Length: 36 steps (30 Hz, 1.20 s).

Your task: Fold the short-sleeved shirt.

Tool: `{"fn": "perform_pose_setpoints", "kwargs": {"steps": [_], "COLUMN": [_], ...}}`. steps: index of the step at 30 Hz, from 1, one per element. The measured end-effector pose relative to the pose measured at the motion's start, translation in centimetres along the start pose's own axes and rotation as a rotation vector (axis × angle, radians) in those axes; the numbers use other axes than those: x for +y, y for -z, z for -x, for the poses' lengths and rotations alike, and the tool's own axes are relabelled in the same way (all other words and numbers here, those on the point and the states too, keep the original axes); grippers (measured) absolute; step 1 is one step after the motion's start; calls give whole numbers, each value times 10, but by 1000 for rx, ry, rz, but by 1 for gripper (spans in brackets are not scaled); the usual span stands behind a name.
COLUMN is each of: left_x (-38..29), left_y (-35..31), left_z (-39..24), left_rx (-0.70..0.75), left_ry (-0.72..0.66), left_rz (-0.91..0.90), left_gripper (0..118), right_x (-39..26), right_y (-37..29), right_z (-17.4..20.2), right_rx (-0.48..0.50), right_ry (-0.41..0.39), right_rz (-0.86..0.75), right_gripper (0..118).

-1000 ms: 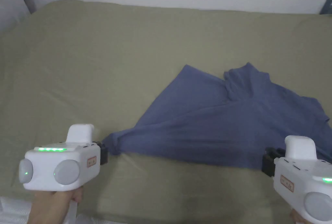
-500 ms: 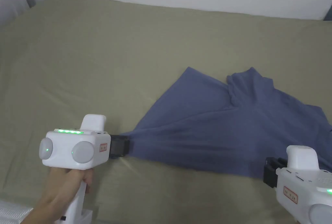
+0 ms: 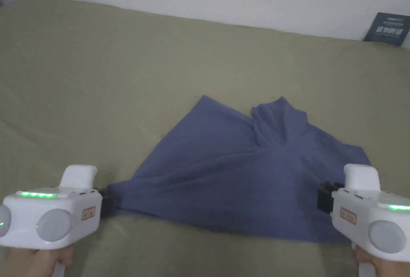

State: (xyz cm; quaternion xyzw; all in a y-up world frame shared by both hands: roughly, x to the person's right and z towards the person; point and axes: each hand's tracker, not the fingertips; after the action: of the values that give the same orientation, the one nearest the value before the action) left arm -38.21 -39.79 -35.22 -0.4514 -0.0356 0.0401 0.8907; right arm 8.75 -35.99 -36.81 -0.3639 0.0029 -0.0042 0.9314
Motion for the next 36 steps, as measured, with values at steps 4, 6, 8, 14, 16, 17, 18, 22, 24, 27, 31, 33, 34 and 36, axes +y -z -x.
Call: {"fn": "perform_pose_setpoints", "kwargs": {"steps": [4,6,8,14,16,17,18,22,24,27,31,33,34,36], "left_x": [0,0,0,9,11,10,10,12,14,15,16,17,18,22], "left_y": [-3,-4,-4,-5,-3,-2,-2,0,0,1,0,-2,-4,-12], "left_z": [-2,-1,-2,-4,-6,-2,-2,-2,-3,-4,-5,-5,-6,-9], "left_rx": [-1,-9,-20,-21,-18,-18,-18,-18,-17,-12,-6,-3,-2,3], "left_ry": [-4,-38,-51,-44,-40,-42,-43,-40,-39,-35,-34,-37,-37,-29], "left_rz": [-9,-15,-13,-2,1,3,3,6,9,15,24,27,30,30], "left_gripper": [2,3,3,3,3,3,3,3,3,3,3,3,3,3], "right_x": [52,75,98,136,143,152,154,131,129,137,149,154,144,146], "right_y": [48,73,103,164,182,185,188,207,204,196,166,146,123,87], "right_z": [-30,-40,-51,-68,-68,-69,-69,-67,-69,-69,-43,-31,-49,-55], "right_rx": [-44,-61,-62,-66,-49,-41,-33,-119,-108,-10,-44,-23,-10,12], "right_ry": [-44,-64,-70,-96,-82,-97,-127,-235,-168,-82,-149,-153,-121,-85], "right_rz": [29,45,67,98,184,149,220,327,312,340,273,222,157,88], "right_gripper": [7,7,7,90,110,108,110,110,110,85,7,7,7,7]}}
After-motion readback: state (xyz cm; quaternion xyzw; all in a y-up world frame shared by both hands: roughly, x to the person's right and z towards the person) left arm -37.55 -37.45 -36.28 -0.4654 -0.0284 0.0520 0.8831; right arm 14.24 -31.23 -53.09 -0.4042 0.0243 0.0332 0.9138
